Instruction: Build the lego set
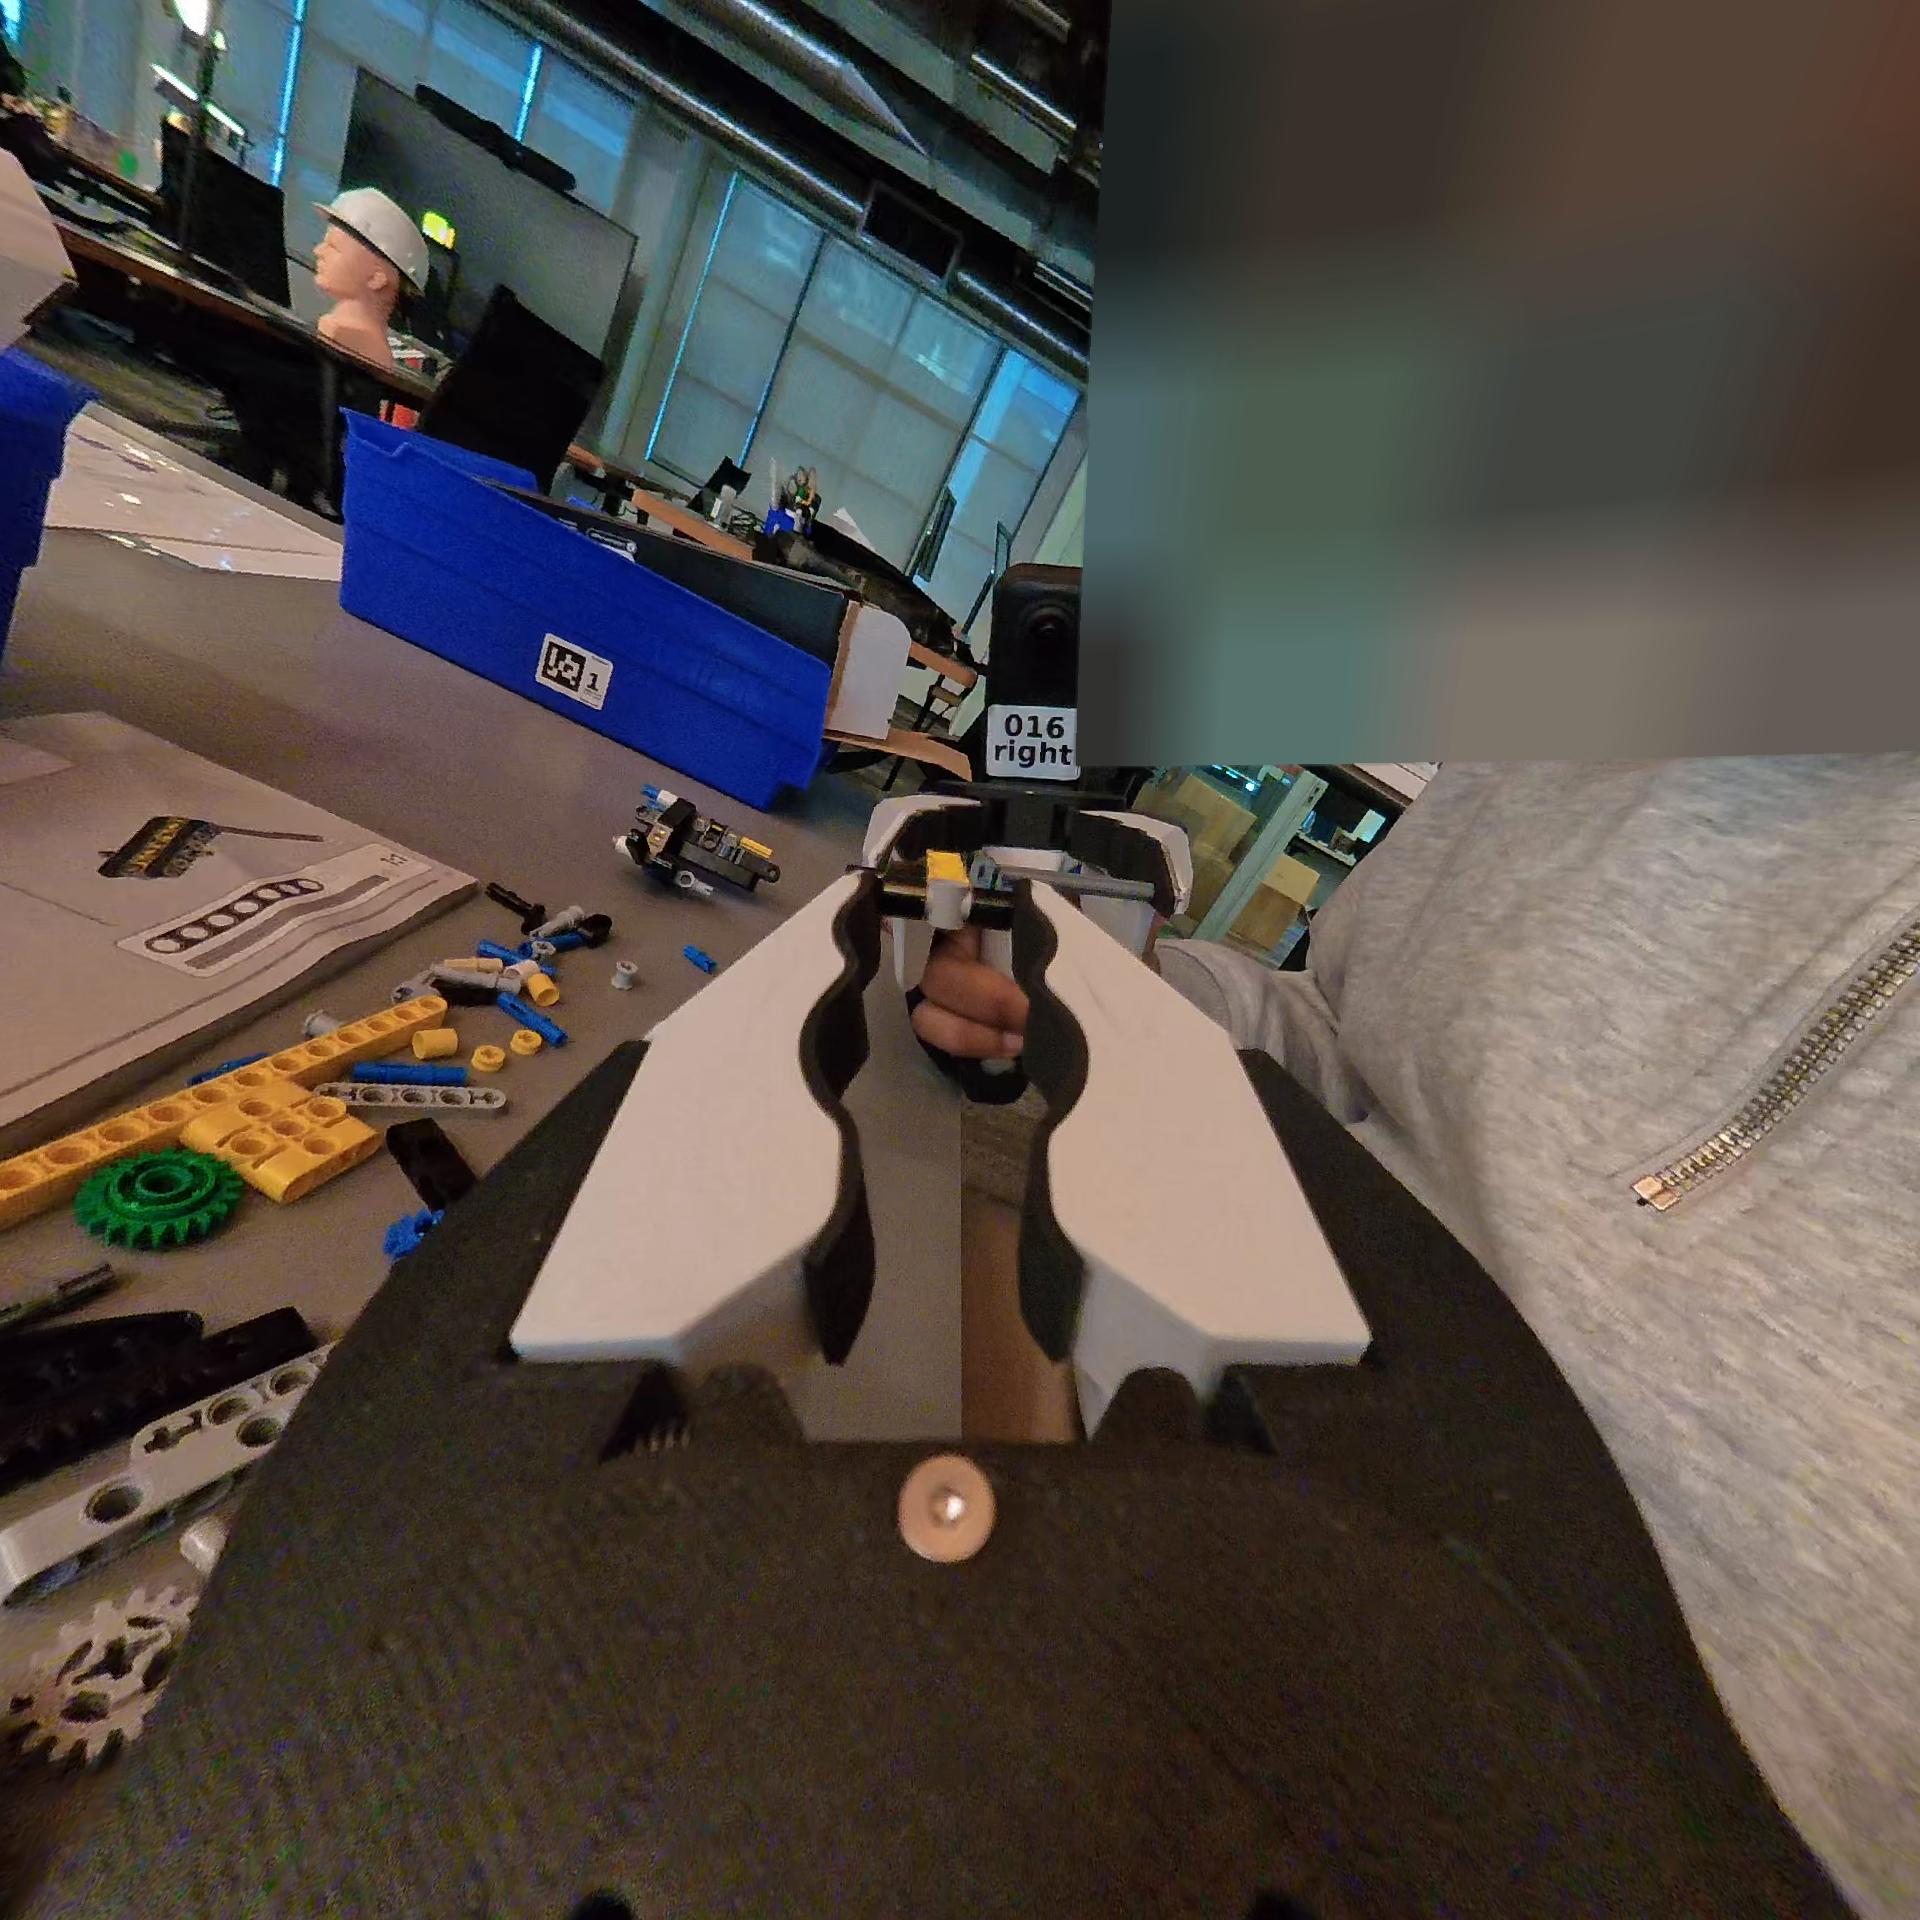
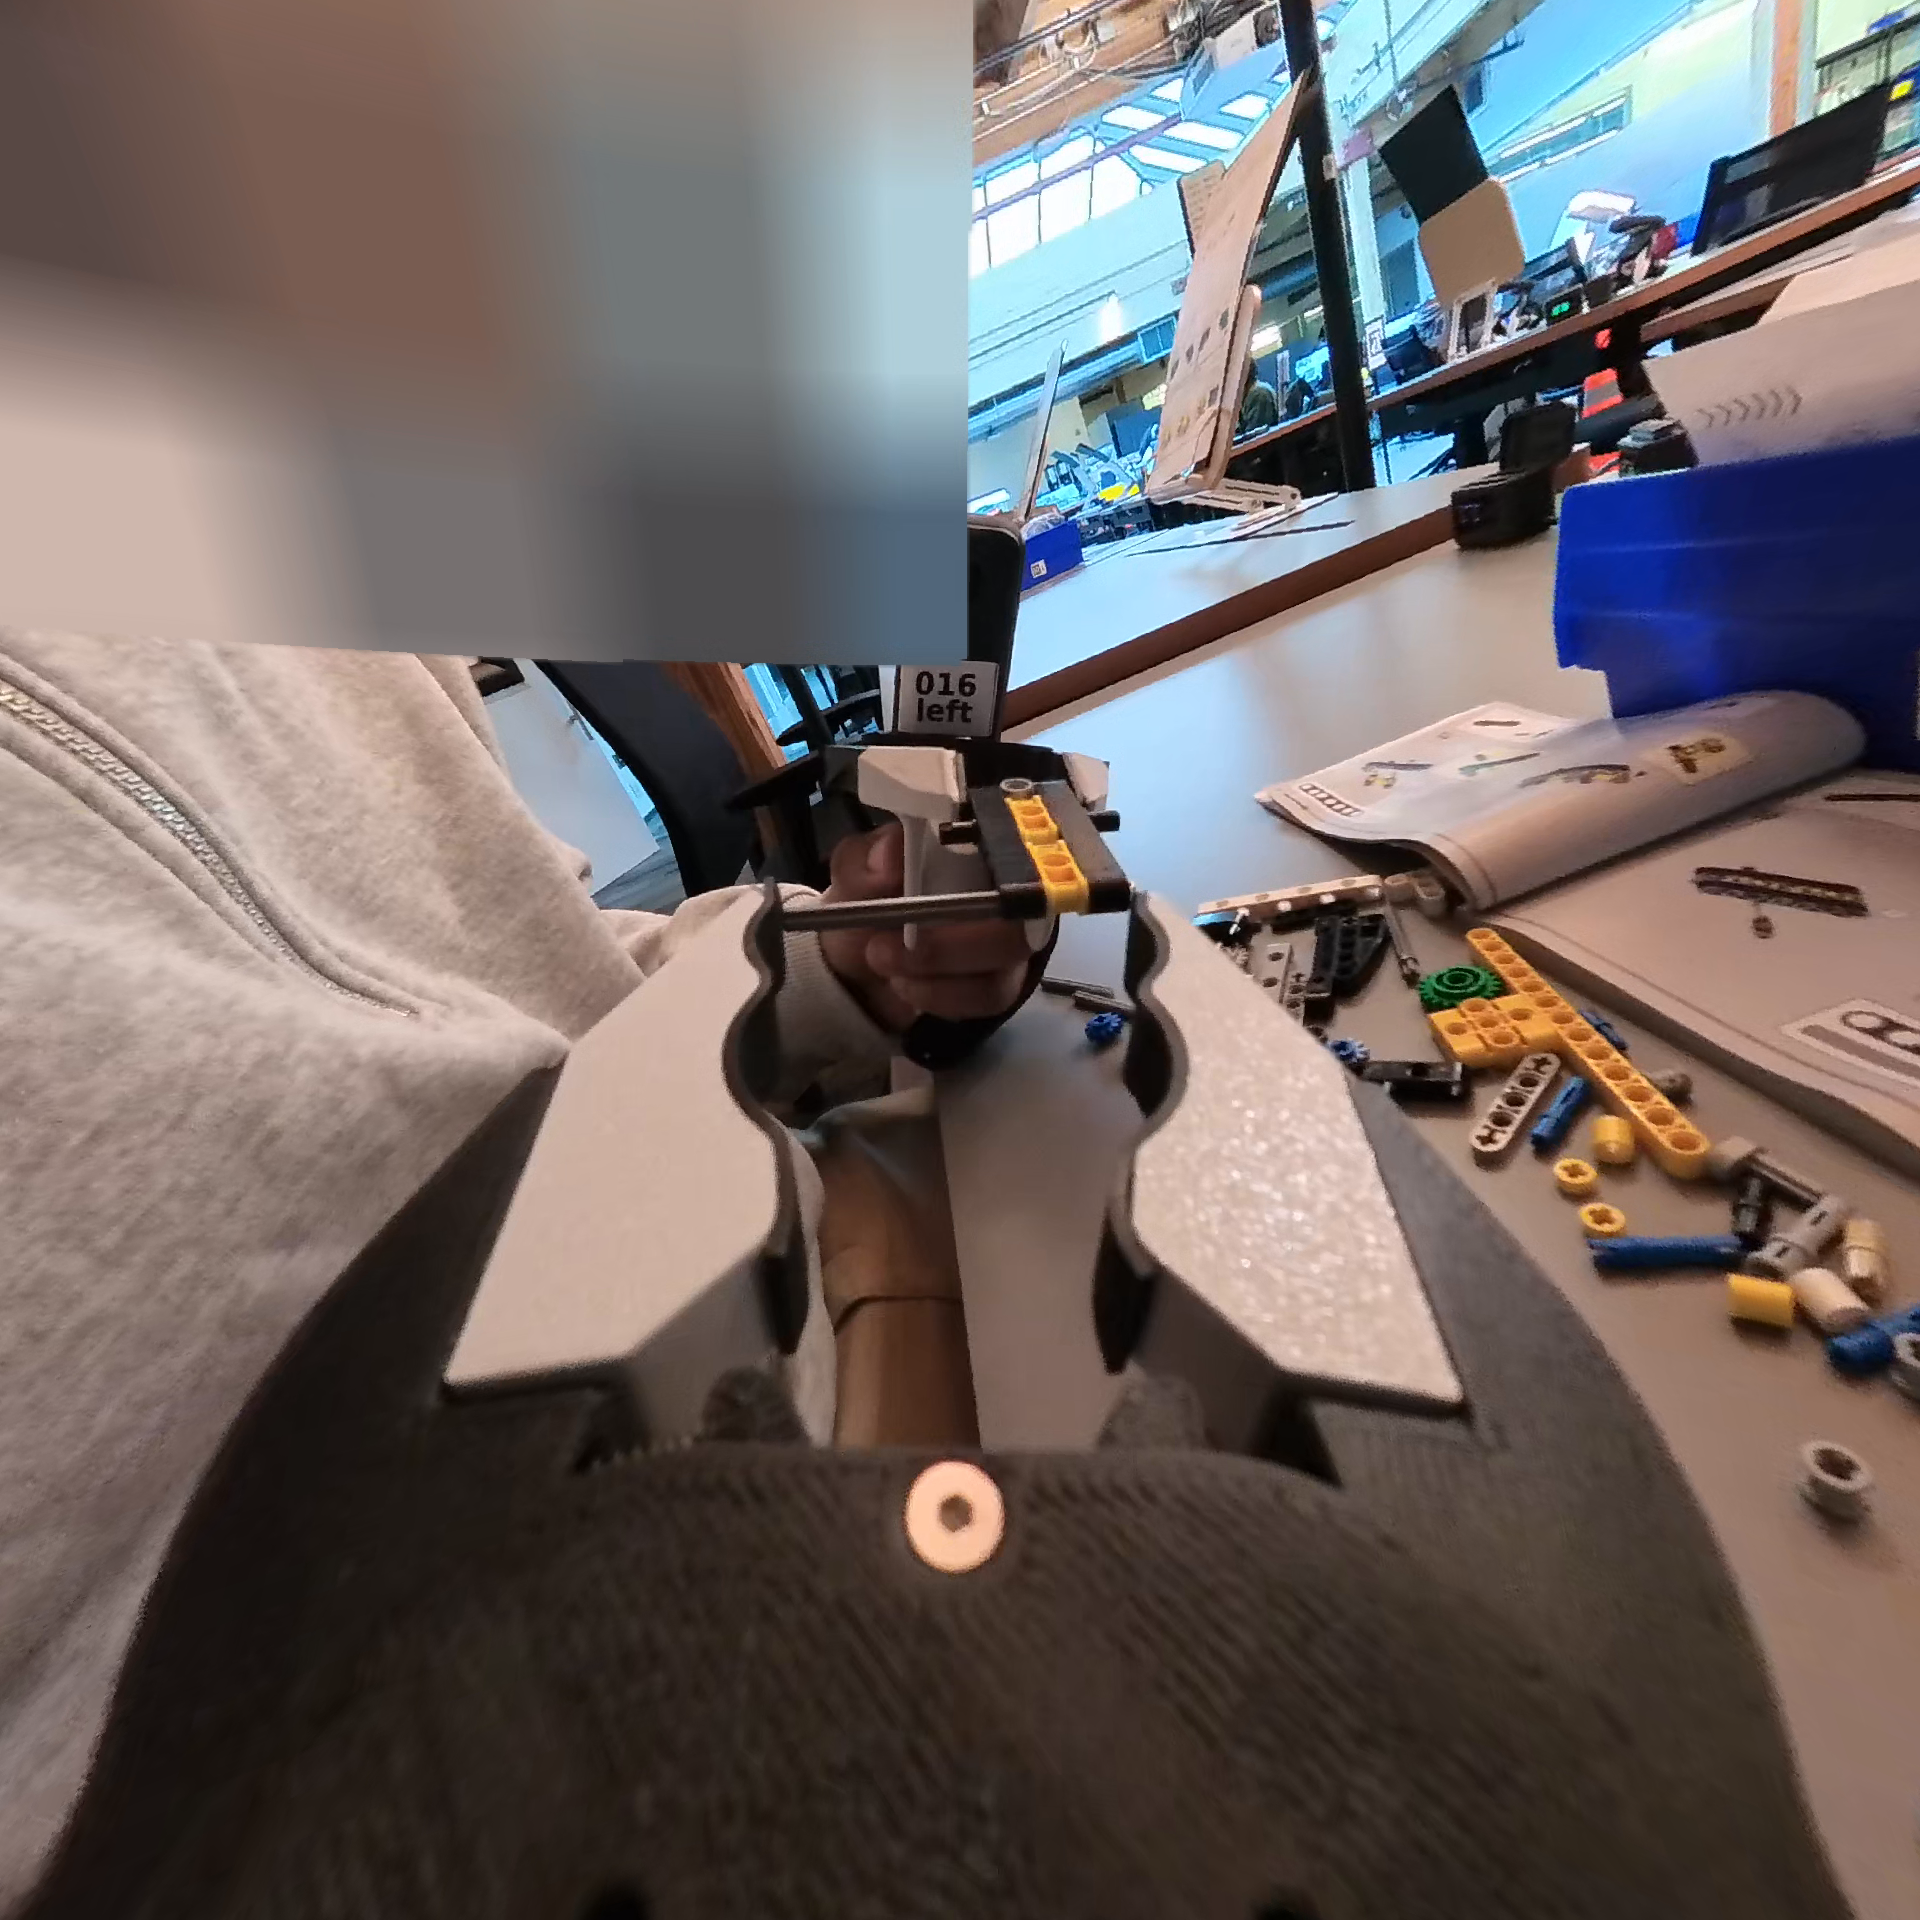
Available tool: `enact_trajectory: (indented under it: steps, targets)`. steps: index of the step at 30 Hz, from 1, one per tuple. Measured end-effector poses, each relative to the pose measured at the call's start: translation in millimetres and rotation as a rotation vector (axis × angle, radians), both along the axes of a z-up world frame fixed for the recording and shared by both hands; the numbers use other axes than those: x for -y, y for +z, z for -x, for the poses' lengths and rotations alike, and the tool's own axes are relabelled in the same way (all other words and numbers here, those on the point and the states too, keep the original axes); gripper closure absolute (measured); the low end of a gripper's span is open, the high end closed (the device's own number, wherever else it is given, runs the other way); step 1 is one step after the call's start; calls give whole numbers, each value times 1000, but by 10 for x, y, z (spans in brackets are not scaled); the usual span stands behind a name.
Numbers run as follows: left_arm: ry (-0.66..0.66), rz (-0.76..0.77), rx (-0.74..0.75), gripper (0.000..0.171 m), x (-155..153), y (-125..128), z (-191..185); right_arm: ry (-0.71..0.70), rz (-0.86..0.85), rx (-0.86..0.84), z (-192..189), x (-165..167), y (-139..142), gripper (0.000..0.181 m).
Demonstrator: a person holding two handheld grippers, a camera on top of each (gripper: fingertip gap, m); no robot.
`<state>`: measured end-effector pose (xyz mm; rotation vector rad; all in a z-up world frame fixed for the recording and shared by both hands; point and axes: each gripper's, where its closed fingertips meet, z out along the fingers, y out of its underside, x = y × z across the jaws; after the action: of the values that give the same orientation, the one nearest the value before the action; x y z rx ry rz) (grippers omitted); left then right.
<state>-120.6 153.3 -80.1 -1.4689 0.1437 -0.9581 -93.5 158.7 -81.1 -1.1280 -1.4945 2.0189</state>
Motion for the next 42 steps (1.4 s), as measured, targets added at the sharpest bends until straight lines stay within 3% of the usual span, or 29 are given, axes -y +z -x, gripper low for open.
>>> enact_trajectory:
  steps: [29,33,35,38,42]
  targets:
    - [-3,13,-39,148,1,-60,-41,-10,-1,-8,-16,-28,10,118]
    - [2,-10,5,148,-2,2,-36,-50,114,-83,11,-76,159,116]
    - [0,-33,40,148,3,65,-69,-83,196,-110,47,-119,224,98]
    - [18,-67,113,148,-8,159,-98,-61,342,-125,66,-120,302,91]
    - [38,-79,162,148,-21,185,-112,0,491,-159,40,-79,403,105]
